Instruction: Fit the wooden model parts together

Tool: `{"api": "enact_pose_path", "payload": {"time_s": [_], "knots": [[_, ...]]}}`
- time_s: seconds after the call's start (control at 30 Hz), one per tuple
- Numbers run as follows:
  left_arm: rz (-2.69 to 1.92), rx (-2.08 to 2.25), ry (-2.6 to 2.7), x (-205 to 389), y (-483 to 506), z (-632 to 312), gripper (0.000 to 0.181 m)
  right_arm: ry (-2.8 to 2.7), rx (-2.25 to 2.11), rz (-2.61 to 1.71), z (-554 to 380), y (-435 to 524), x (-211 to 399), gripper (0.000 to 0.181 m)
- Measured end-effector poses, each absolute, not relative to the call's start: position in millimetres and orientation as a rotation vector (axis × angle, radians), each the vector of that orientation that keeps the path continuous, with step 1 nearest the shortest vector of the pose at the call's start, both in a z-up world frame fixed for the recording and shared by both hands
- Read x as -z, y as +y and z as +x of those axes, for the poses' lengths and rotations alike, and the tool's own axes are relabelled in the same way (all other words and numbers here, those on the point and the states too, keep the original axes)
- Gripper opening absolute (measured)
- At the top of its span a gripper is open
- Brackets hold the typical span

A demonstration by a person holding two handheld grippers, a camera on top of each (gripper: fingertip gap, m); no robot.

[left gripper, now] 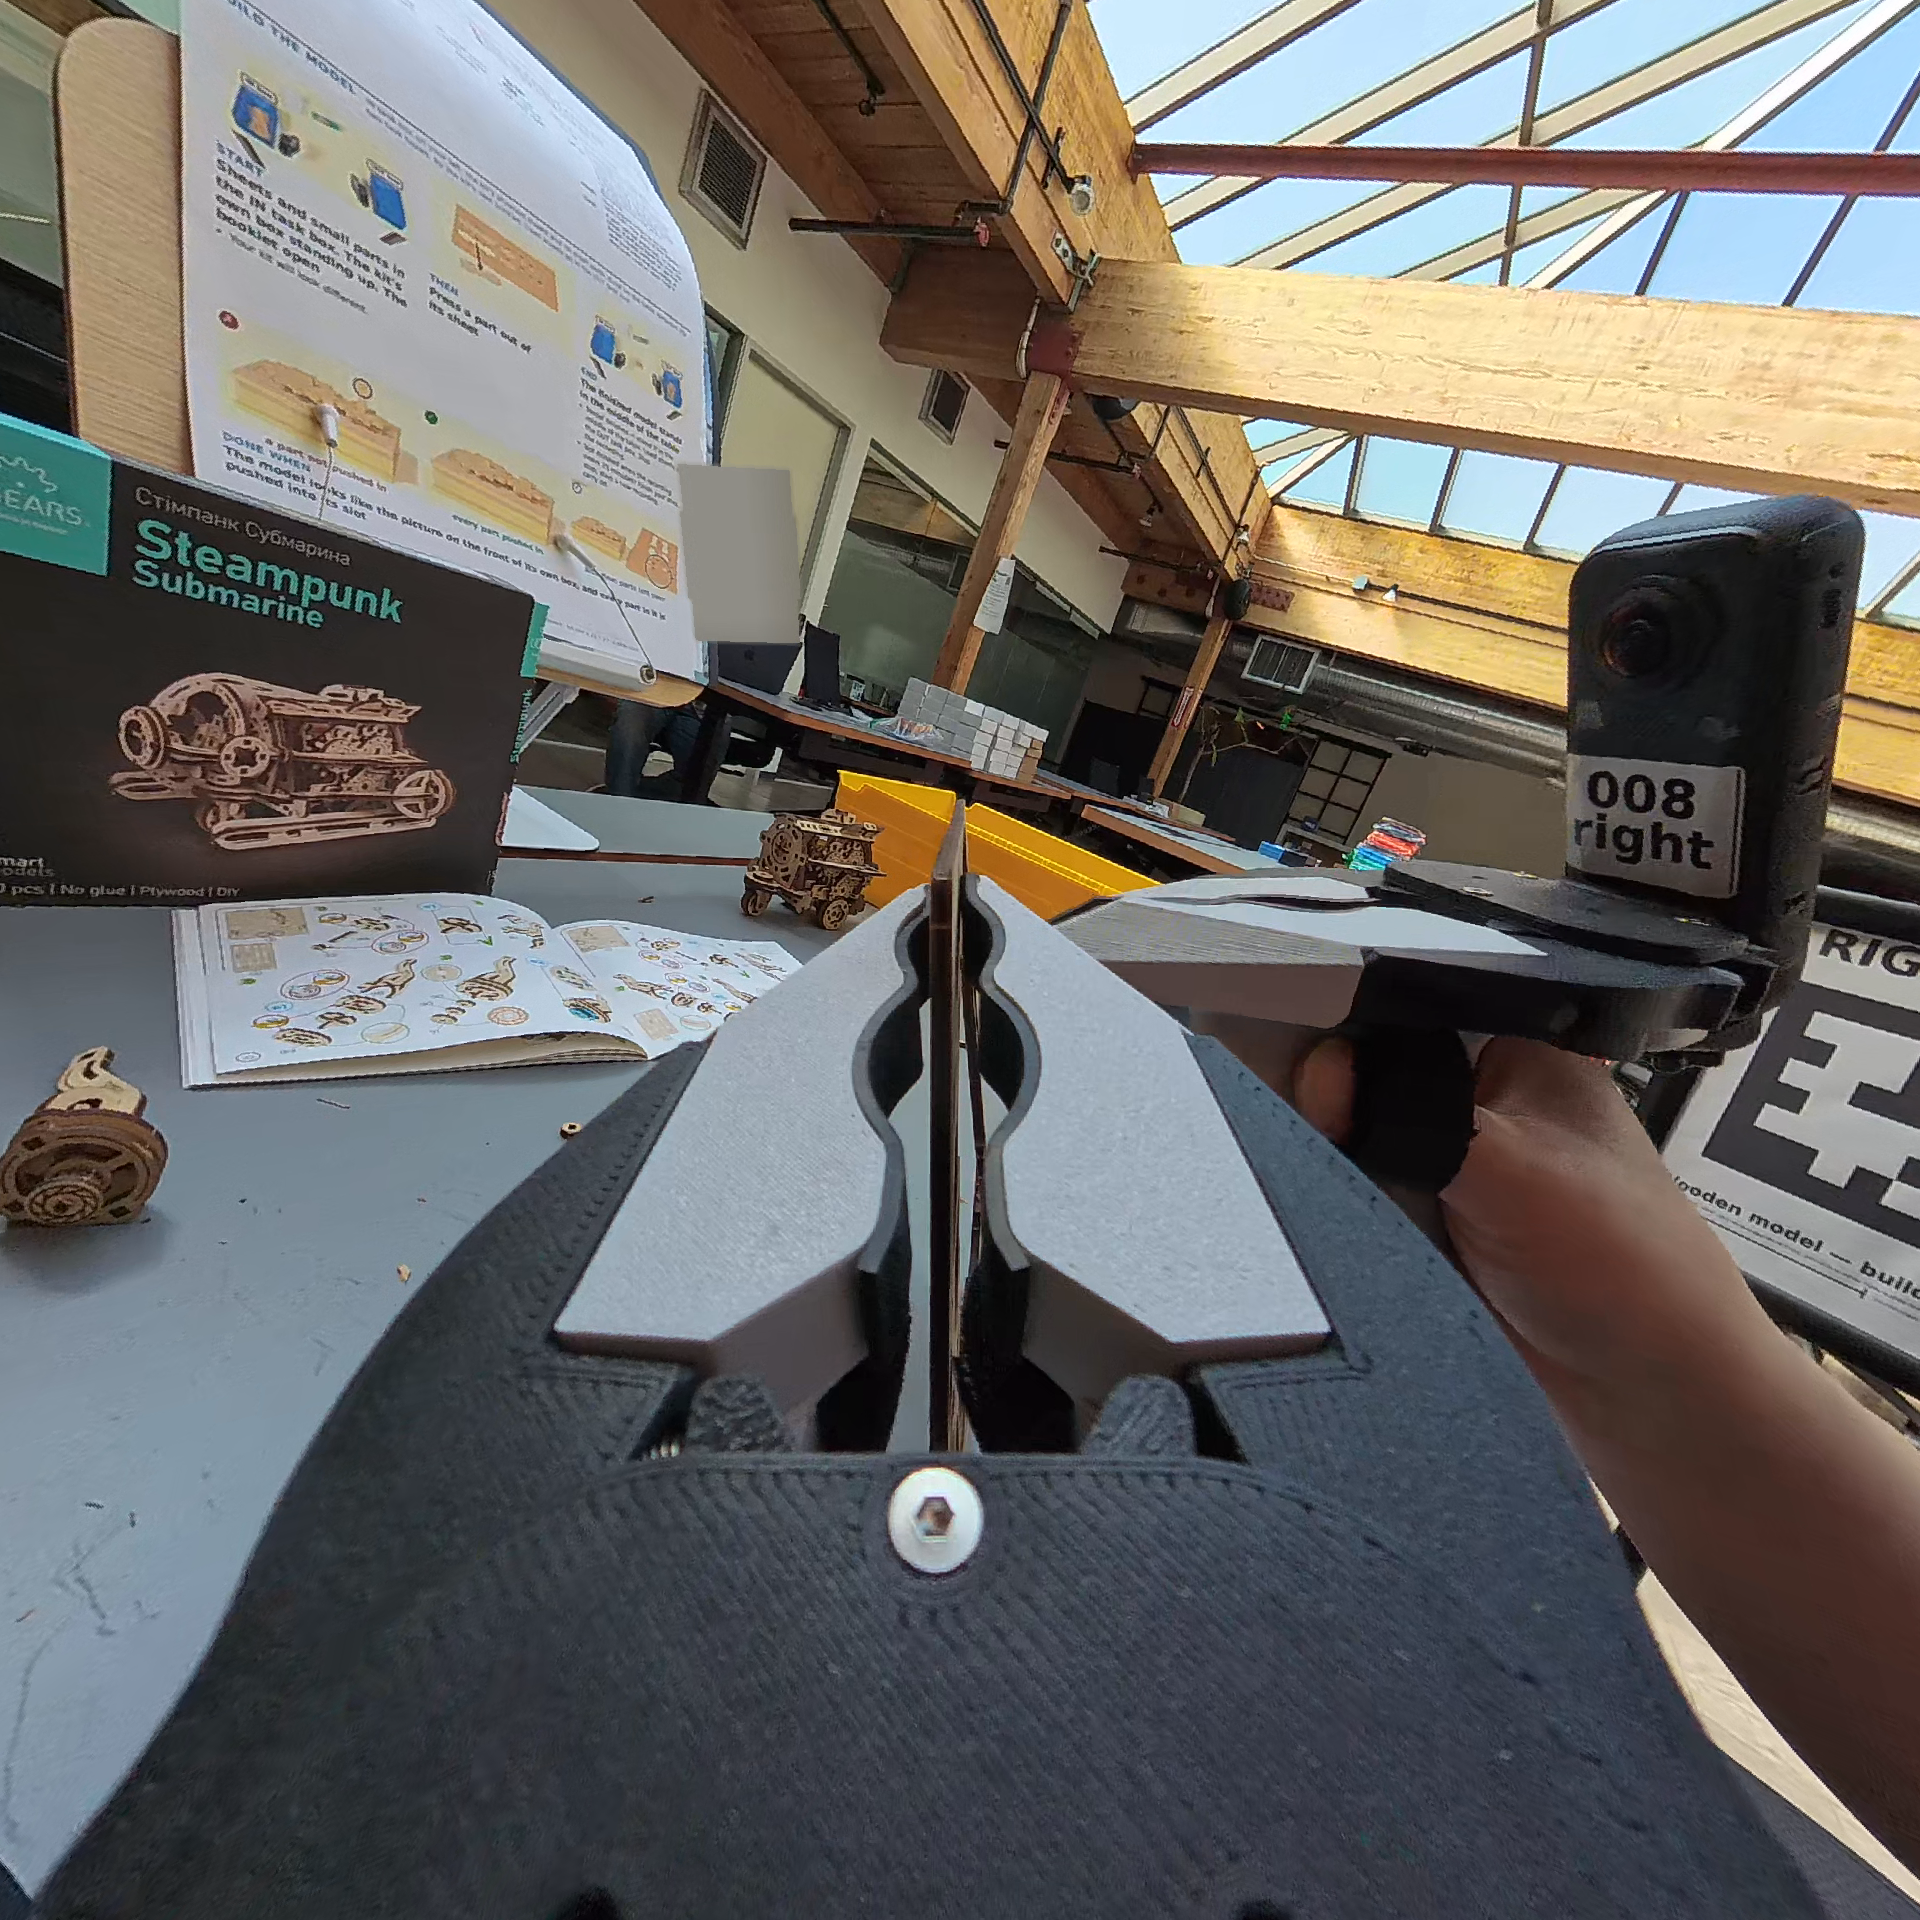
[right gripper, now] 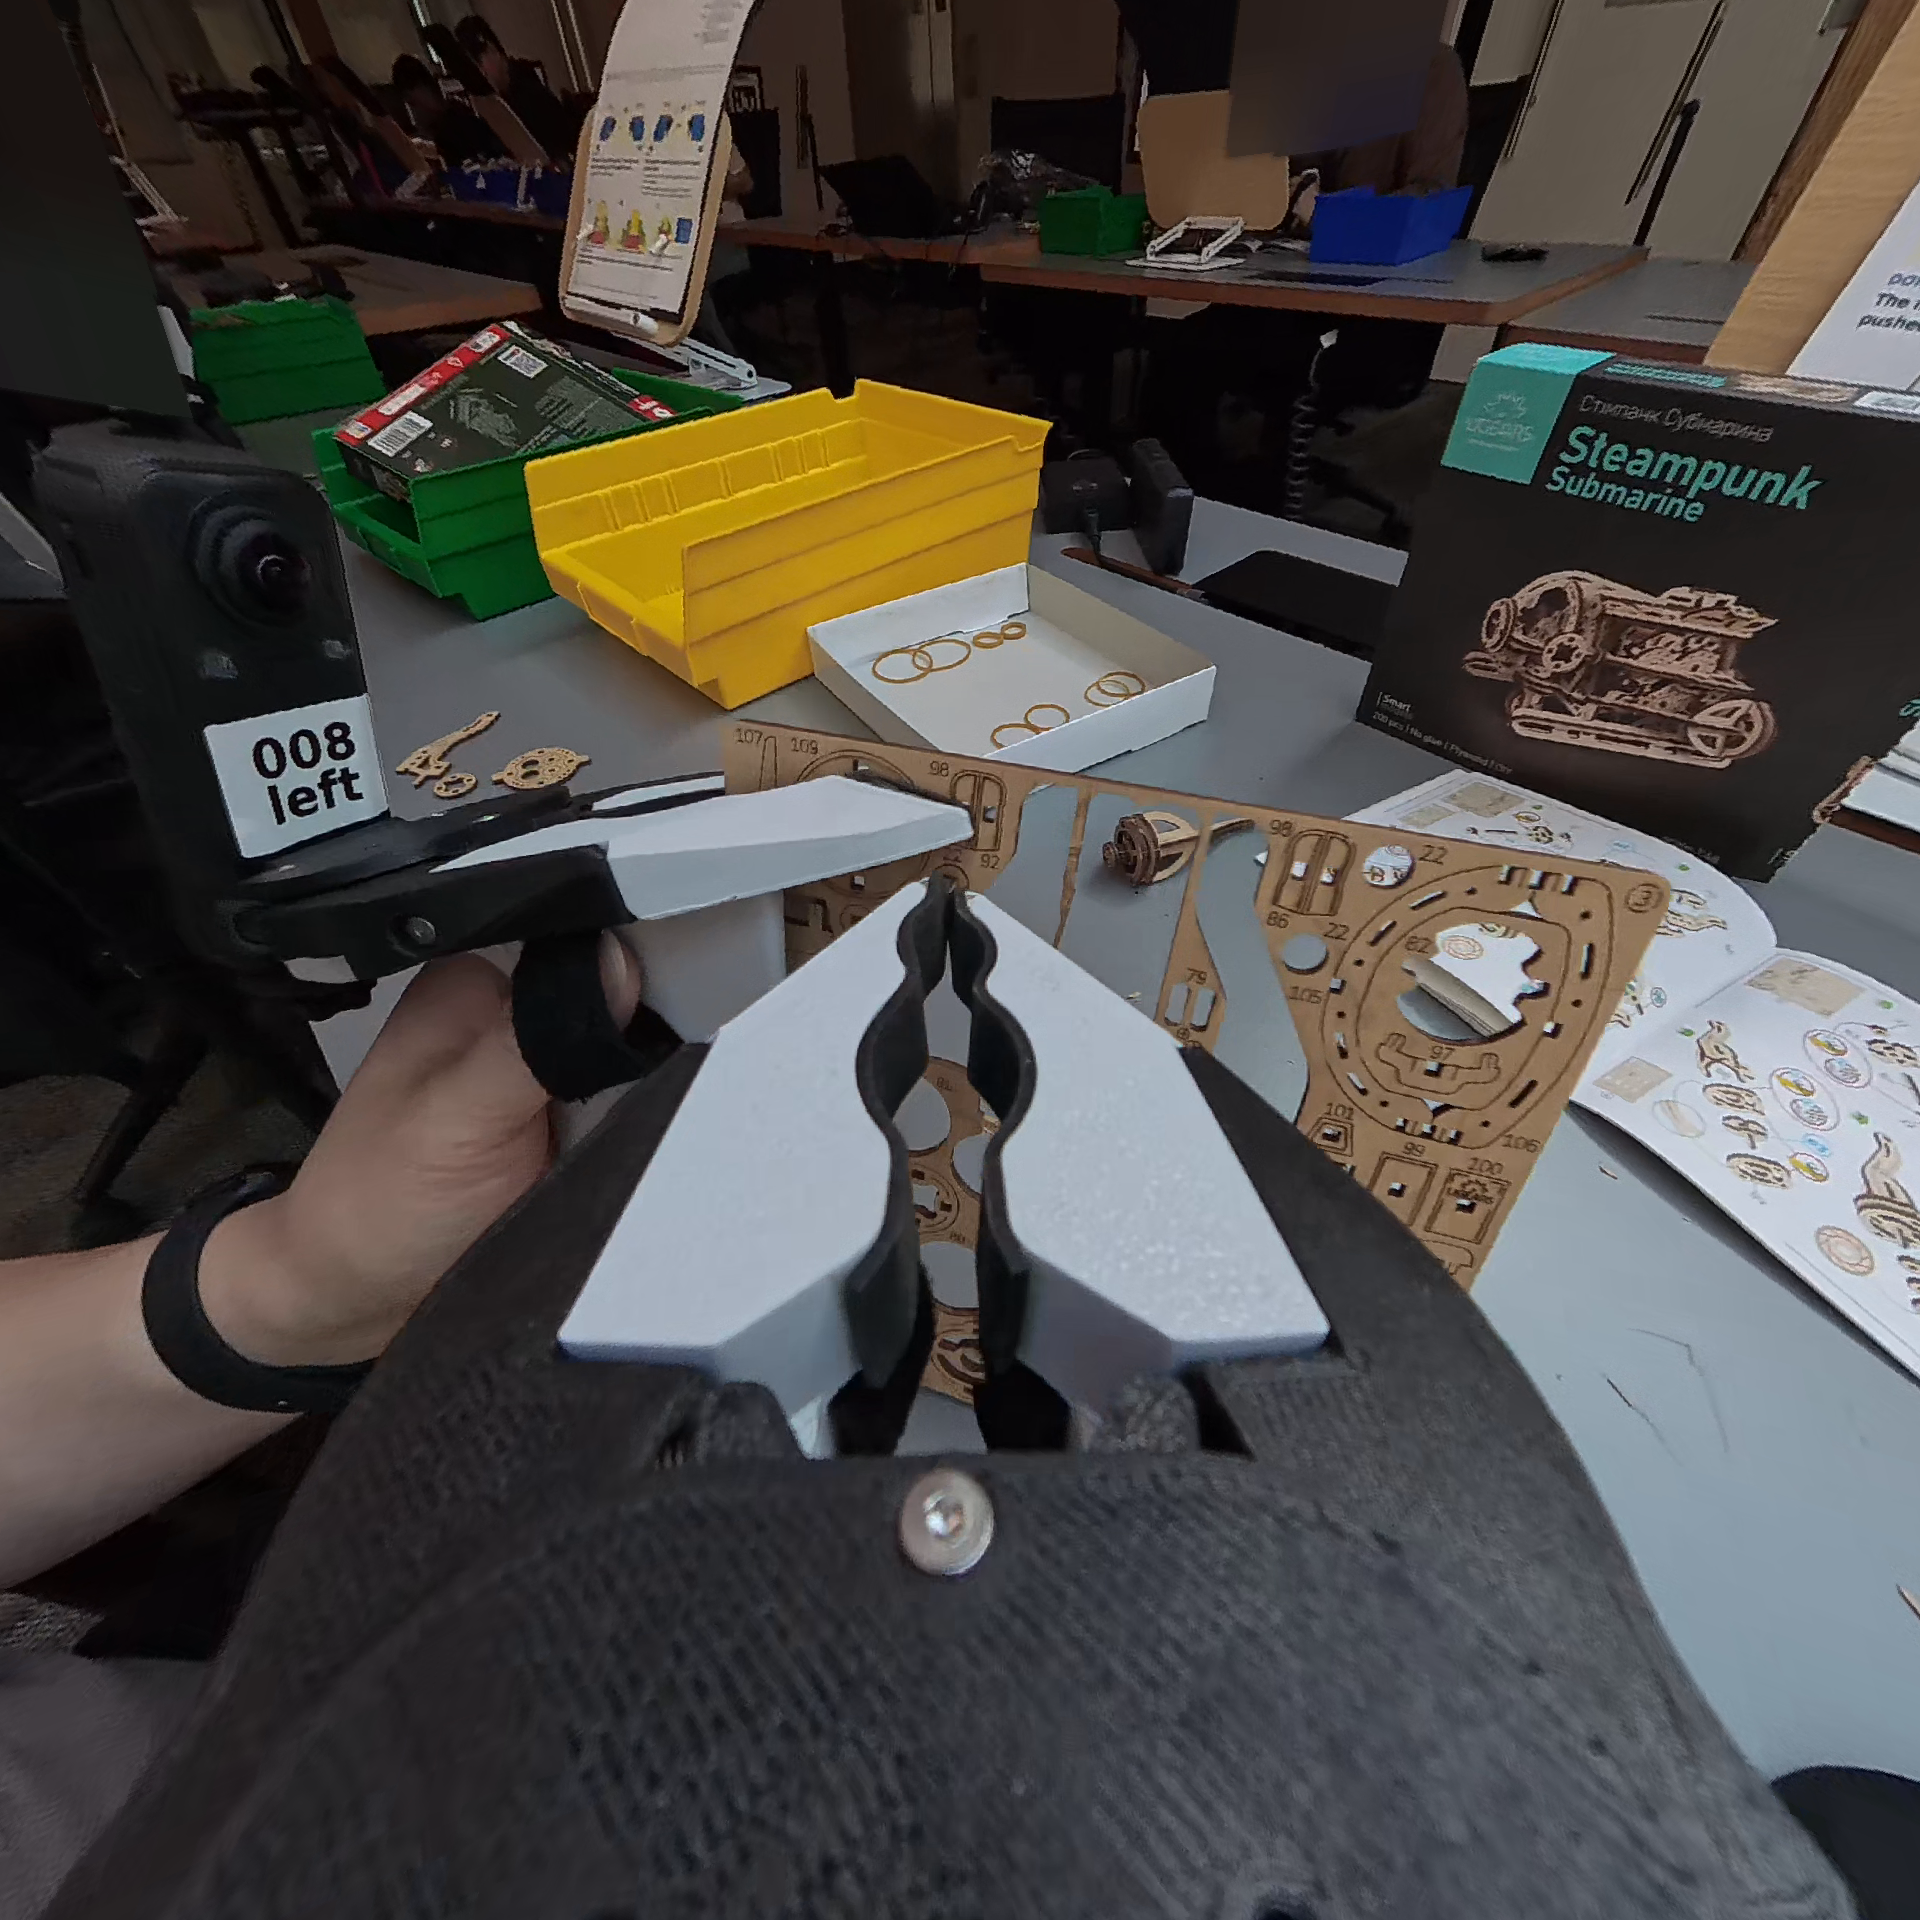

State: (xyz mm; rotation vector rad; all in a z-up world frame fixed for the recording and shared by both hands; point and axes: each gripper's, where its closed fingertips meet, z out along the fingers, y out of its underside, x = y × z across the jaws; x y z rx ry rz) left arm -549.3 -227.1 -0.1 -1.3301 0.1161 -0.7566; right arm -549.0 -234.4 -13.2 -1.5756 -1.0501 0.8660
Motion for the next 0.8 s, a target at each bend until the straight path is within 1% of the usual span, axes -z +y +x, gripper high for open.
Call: {"api": "enact_pose_path", "payload": {"time_s": [0.03, 0.5, 0.6, 0.7, 0.8], "knots": [[-1.329, 0.761, 0.119, 0.1, -227.5, -548.5, 0.001, -1.058, -0.844, -1.572, -549.4, -234.2, 14.3, 0.000], [-1.330, 0.759, 0.128, 1.5, -228.7, -547.7, 0.001, -1.008, -0.928, -1.548, -544.2, -232.0, 12.7, 0.000], [-1.309, 0.754, 0.165, -0.9, -232.5, -545.1, 0.001, -1.012, -1.003, -1.539, -541.3, -234.1, 11.0, 0.008], [-1.264, 0.769, 0.225, -4.9, -239.9, -542.1, 0.001, -1.137, -1.089, -1.442, -538.2, -249.8, 9.3, 0.019], [-1.232, 0.785, 0.292, -6.8, -246.8, -541.7, 0.001, -1.277, -0.930, -1.318, -517.2, -248.5, 0.7, 0.019]]}}
